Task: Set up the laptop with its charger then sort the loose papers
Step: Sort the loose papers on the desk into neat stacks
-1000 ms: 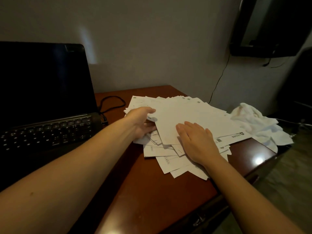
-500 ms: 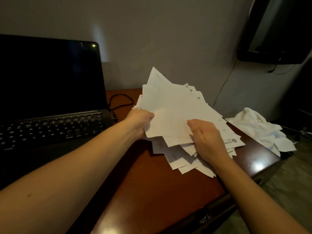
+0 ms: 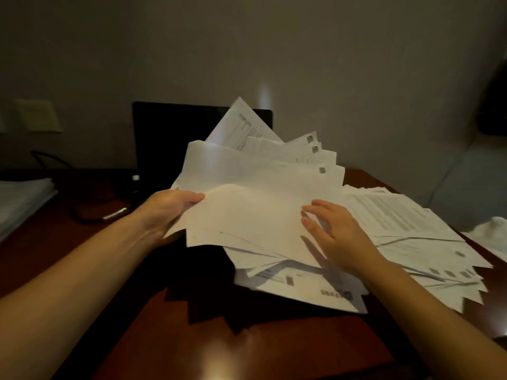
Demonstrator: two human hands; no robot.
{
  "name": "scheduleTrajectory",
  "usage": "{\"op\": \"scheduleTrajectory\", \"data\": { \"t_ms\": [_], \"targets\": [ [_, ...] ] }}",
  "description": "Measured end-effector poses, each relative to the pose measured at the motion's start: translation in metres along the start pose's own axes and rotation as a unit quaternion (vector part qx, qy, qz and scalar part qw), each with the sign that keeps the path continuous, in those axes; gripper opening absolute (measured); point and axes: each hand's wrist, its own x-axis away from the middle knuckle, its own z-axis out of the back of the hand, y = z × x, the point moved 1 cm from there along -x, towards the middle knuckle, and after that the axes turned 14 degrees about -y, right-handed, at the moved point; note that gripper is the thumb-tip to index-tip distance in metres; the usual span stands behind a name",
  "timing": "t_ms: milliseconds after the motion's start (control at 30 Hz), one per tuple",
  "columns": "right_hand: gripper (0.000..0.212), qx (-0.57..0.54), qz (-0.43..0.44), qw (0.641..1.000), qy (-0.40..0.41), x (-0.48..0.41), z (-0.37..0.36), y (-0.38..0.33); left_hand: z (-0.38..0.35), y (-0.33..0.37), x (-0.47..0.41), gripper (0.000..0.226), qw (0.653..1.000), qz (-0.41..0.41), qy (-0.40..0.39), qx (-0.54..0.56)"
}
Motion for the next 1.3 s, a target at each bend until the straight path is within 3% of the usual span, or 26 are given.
{"op": "scheduleTrajectory", "data": {
  "t_ms": [67, 167, 267, 333, 400, 467, 567, 633, 733, 833, 1000, 1167, 1300],
  "targets": [
    [0.059, -0.025, 0.034, 0.999, 0.003, -0.007, -0.008, -0.03, 0.034, 0.007, 0.019, 0.01, 0.999, 0.004, 0.027, 0.028],
    [0.048, -0.041, 0.082, 0.996, 0.0, -0.018, -0.021, -0.068, 0.084, 0.012, 0.039, 0.013, 0.997, 0.0, 0.071, 0.043],
    [0.048, -0.02, 0.12, 0.991, -0.062, -0.027, -0.041, -0.095, 0.135, 0.007, 0.044, 0.047, 0.986, -0.04, 0.146, -0.063],
    [0.05, 0.03, 0.129, 0.98, -0.149, -0.029, -0.059, -0.107, 0.162, -0.001, 0.051, 0.076, 0.934, -0.04, 0.239, -0.263],
    [0.051, 0.084, 0.142, 0.968, -0.19, -0.03, -0.075, -0.114, 0.171, -0.017, 0.058, 0.084, 0.85, -0.045, 0.268, -0.451],
    [0.05, 0.091, 0.148, 0.969, -0.175, -0.03, -0.08, -0.121, 0.16, -0.032, 0.063, 0.069, 0.802, -0.101, 0.152, -0.568],
    [0.049, 0.069, 0.149, 0.972, -0.17, -0.028, -0.08, -0.128, 0.121, -0.051, 0.069, 0.06, 0.763, -0.127, -0.089, -0.628],
    [0.046, 0.022, 0.134, 0.978, -0.16, -0.024, -0.078, -0.129, 0.102, -0.061, 0.068, 0.063, 0.717, -0.097, -0.15, -0.674],
    [0.036, -0.099, 0.058, 0.99, -0.08, -0.009, -0.067, -0.12, 0.092, -0.071, 0.063, 0.072, 0.671, -0.062, -0.149, -0.723],
    [0.027, -0.158, -0.049, 0.986, -0.036, 0.014, -0.054, -0.106, 0.091, -0.075, 0.062, 0.077, 0.664, -0.051, -0.127, -0.735],
    [0.027, -0.25, -0.15, 0.954, -0.066, 0.044, -0.044, -0.093, 0.088, -0.083, 0.065, 0.089, 0.672, -0.053, -0.092, -0.733],
    [0.038, -0.392, -0.184, 0.888, -0.153, 0.048, -0.033, -0.096, 0.085, -0.088, 0.065, 0.091, 0.68, -0.045, -0.066, -0.729],
    [0.032, -0.36, -0.183, 0.889, -0.216, 0.042, -0.035, -0.109, 0.083, -0.087, 0.066, 0.092, 0.699, -0.043, -0.056, -0.712]
  ]
}}
